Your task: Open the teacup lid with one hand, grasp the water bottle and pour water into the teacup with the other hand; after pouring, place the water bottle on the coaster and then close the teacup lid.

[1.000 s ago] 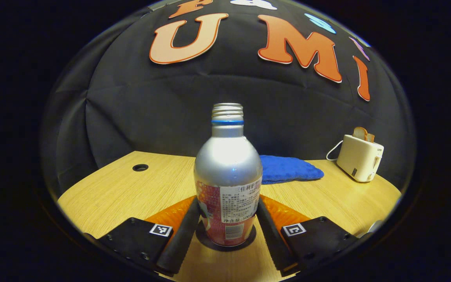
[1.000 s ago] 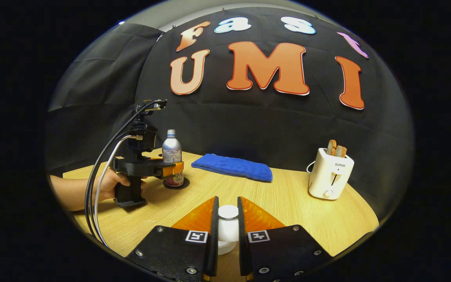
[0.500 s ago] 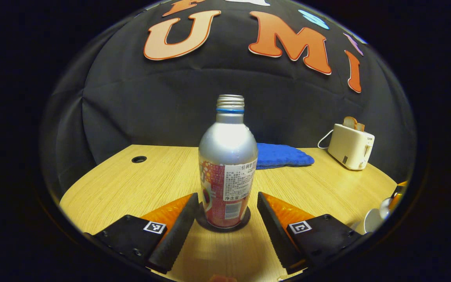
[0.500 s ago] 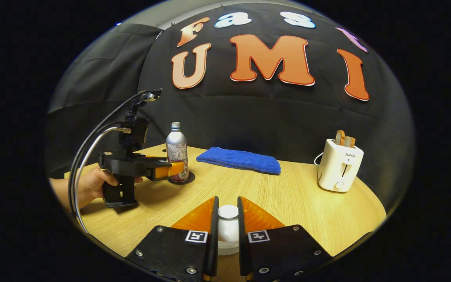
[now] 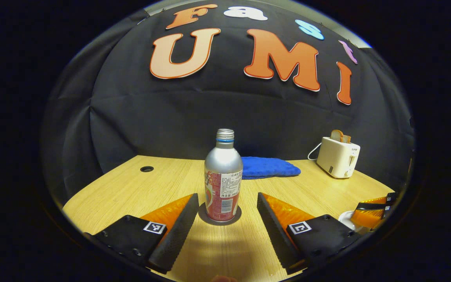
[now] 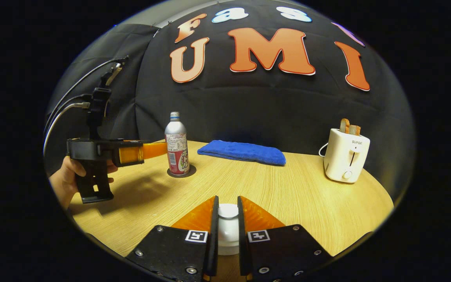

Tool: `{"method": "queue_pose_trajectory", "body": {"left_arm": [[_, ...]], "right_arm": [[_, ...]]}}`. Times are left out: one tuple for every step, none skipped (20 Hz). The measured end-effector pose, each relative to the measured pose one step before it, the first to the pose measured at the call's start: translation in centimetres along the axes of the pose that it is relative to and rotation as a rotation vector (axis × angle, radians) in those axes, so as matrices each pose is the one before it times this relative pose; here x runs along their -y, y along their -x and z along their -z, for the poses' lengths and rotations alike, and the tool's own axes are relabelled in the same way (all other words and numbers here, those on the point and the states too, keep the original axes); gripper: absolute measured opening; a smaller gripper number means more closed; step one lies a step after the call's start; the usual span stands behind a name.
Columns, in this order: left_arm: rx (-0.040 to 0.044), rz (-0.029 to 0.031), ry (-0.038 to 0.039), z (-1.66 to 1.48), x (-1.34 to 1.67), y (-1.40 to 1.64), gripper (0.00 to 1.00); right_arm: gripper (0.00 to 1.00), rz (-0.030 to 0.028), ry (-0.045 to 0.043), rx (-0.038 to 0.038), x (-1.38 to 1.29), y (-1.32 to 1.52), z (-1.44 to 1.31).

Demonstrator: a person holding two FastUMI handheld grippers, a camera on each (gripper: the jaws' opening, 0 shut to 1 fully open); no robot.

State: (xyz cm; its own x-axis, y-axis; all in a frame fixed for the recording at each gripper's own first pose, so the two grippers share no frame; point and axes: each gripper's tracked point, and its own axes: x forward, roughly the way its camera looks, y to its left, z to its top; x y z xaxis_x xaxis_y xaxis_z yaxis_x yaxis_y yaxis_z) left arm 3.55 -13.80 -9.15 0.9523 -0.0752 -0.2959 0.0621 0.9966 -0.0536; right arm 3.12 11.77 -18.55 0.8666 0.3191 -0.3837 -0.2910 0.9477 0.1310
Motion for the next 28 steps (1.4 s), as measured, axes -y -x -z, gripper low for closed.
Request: {"method": "queue_pose_trajectory", "body": {"left_arm": [[0.00372, 0.00344, -0.00363, -0.203, 0.148, 0.230, 0.95], [0.00243, 0.00262, 0.00088, -0.213, 0.138, 0.189, 0.95], [0.00483, 0.00070, -0.00048, -0.149, 0.104, 0.011, 0.95], [0.00234, 0.00049, 0.00244, -0.141, 0.071, 0.200, 0.98], [0.00675, -0.00070, 0.00220, -0.150, 0.137, 0.168, 0.98], [0.00753, -0.00434, -0.00156, -0.302, -0.074, 0.403, 0.98], [0.01335, -0.00409, -0.00624, -0.289, 0.155, 0.295, 0.98], [0.01296, -0.00803, -0.00836, -0.450, -0.125, 0.299, 0.98], [0.01352, -0.00581, -0.00662, -0.455, -0.010, 0.466, 0.98], [0.01589, -0.00666, -0.00683, -0.633, 0.018, 0.556, 0.98], [0.01370, -0.00597, -0.00556, -0.499, 0.041, 0.451, 0.98], [0.01388, -0.00297, 0.00052, -0.654, 0.007, 0.483, 0.98], [0.01408, -0.00644, 0.00329, -0.517, -0.144, 0.474, 0.98], [0.01415, -0.00466, 0.00101, -0.559, -0.065, 0.457, 0.98], [0.01857, -0.00496, -0.00450, -0.715, 0.036, 0.490, 0.98], [0.01769, -0.00325, -0.00688, -0.629, 0.006, 0.409, 0.98], [0.01649, -0.00327, -0.00692, -0.601, 0.034, 0.266, 0.98], [0.01216, -0.00496, -0.00577, -0.551, 0.045, 0.381, 0.98], [0.01199, -0.00146, -0.00285, -0.464, 0.124, 0.471, 0.98], [0.01167, 0.00067, -0.00329, -0.396, 0.194, 0.270, 0.98], [0.01368, 0.00264, -0.00490, -0.456, 0.206, 0.341, 0.98], [0.01287, -0.00023, -0.00776, -0.499, 0.196, 0.309, 0.98], [0.01585, -0.00376, -0.01074, -0.441, 0.107, 0.408, 0.95], [0.02172, -0.00820, -0.00980, -0.826, -0.064, 0.484, 0.95], [0.01701, -0.00411, -0.00584, -0.502, 0.148, 0.310, 0.98], [0.01757, -0.00308, -0.00243, -0.509, 0.060, 0.332, 0.98], [0.01313, -0.00216, 0.00170, -0.407, 0.101, 0.175, 0.98], [0.00997, -0.00207, 0.00176, -0.319, -0.041, 0.274, 0.98]], "right_arm": [[0.19, -0.00840, 0.00238, -0.00366, -0.152, -0.045, 0.294], [0.23, 0.00107, 0.00708, 0.01382, 0.066, -0.011, -0.157], [0.21, 0.00058, 0.01060, 0.00050, 0.028, 0.030, 0.032], [0.26, 0.00461, 0.00784, 0.00178, -0.005, 0.047, 0.093], [0.28, 0.00676, 0.00676, 0.00425, 0.170, 0.135, -0.195], [0.30, 0.00550, 0.00413, 0.01096, 0.090, 0.085, -0.280], [0.33, 0.00160, -0.00024, 0.01853, 0.084, 0.183, -0.540], [0.38, 0.00021, -0.00434, 0.02305, -0.012, 0.190, -0.815], [0.39, 0.00091, -0.00762, 0.02548, 0.100, 0.206, -0.922], [0.51, 0.00394, -0.00880, 0.02598, 0.147, 0.233, -0.925], [0.51, 0.00638, -0.00668, 0.02434, 0.220, 0.300, -0.923], [0.60, 0.01231, -0.00523, 0.02449, 0.313, 0.256, -1.045], [0.63, 0.01231, -0.00281, 0.02167, 0.326, 0.276, -0.979], [0.68, 0.01421, -0.00077, 0.02345, 0.431, 0.282, -1.025], [0.70, 0.01831, -0.00008, 0.02235, 0.561, 0.243, -0.940], [0.74, 0.01599, 0.00043, 0.02114, 0.443, 0.388, -0.948], [0.75, 0.01876, -0.00246, 0.01877, 0.571, 0.306, -0.916], [0.77, 0.01952, -0.00620, 0.01536, 0.598, 0.332, -0.781], [0.78, 0.01844, -0.00799, 0.01995, 0.430, 0.236, -0.758], [0.80, 0.01782, -0.00730, 0.02230, 0.446, 0.272, -0.921], [0.81, 0.01793, -0.00403, 0.02067, 0.494, 0.190, -0.789], [0.82, 0.01834, 0.00021, 0.01767, 0.494, 0.204, -0.705], [0.82, 0.01309, 0.00361, 0.01342, 0.342, 0.201, -0.599], [0.83, 0.01170, 0.00332, 0.01378, 0.315, 0.220, -0.712], [0.84, 0.00779, 0.00493, 0.01417, 0.290, 0.220, -0.643], [0.84, 0.00698, 0.00676, 0.01146, 0.167, 0.119, -0.597], [0.85, 0.00523, 0.00922, 0.01075, 0.181, 0.222, -0.606], [0.85, 0.00510, 0.01171, 0.01060, 0.136, 0.190, -0.462]]}}
